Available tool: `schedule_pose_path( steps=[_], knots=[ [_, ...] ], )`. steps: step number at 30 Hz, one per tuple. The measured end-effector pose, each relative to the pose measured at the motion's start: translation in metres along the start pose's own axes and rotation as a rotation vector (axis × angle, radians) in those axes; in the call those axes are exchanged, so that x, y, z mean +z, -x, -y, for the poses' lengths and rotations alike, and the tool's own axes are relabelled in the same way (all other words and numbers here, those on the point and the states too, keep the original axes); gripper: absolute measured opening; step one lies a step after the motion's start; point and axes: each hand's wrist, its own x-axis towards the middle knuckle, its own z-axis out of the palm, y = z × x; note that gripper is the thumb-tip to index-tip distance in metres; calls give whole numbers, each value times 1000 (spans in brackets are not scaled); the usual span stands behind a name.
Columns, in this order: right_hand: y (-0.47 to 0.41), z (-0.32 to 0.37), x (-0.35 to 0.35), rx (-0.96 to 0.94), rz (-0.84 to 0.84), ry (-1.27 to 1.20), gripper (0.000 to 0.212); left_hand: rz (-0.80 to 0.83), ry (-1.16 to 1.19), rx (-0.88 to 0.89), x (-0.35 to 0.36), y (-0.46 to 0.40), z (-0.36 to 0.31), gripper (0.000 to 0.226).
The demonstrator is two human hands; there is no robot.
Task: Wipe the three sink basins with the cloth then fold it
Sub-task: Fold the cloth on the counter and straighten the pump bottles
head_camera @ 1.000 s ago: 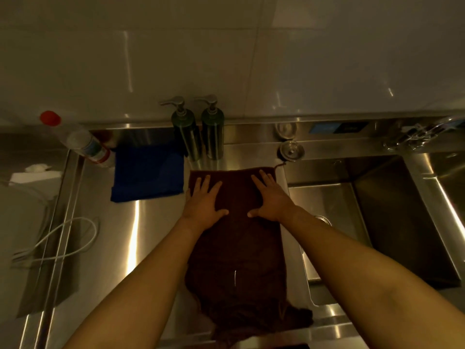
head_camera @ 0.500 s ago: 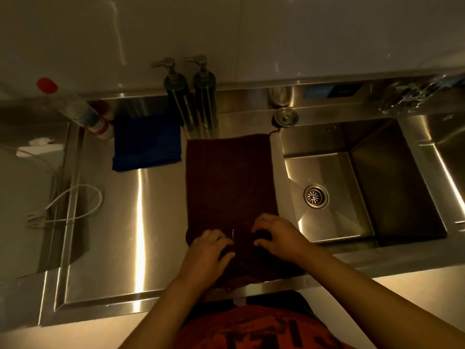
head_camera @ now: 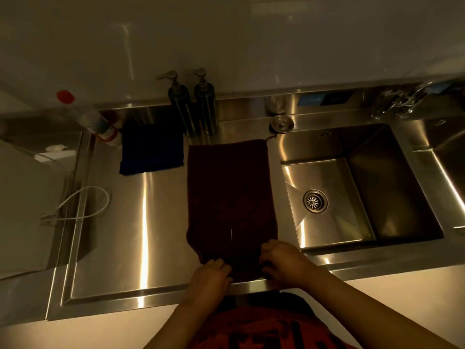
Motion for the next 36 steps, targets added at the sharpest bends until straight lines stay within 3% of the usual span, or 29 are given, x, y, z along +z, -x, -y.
schedule_pose_path(
  steps=[7,12,17,20,24,26,28,31,36],
  knots=[
    [-13,-10,-33,267,-213,-540,15,-238,414,-118,-61,-9,12,18],
    [-52,-27,-50,310,-266,-466,24,-328,334,-80,-95,-56,24,22],
    [-76,-31,-59,367,-473,-327,29,-488,367,-194,-113,-84,40,34],
    [-71,-31,-51,363,-422,-284,24,-586,343,-249,-113,-82,51,37],
    [-54,-28,-24,337,-233,-197,44,-373,186,-111,-85,-60,50,22],
    [-49,-27,-9,294,-237,-146,46,-232,98,-71,-65,-48,47,30],
    [-49,-26,-4,256,-291,-99,31,-154,52,-84,-46,-39,45,39],
    [-57,-24,-17,289,-375,-125,19,-167,44,-103,-31,-31,45,31],
    [-84,-34,-69,445,-636,-527,12,-179,82,-123,-30,-30,48,18]
  ],
)
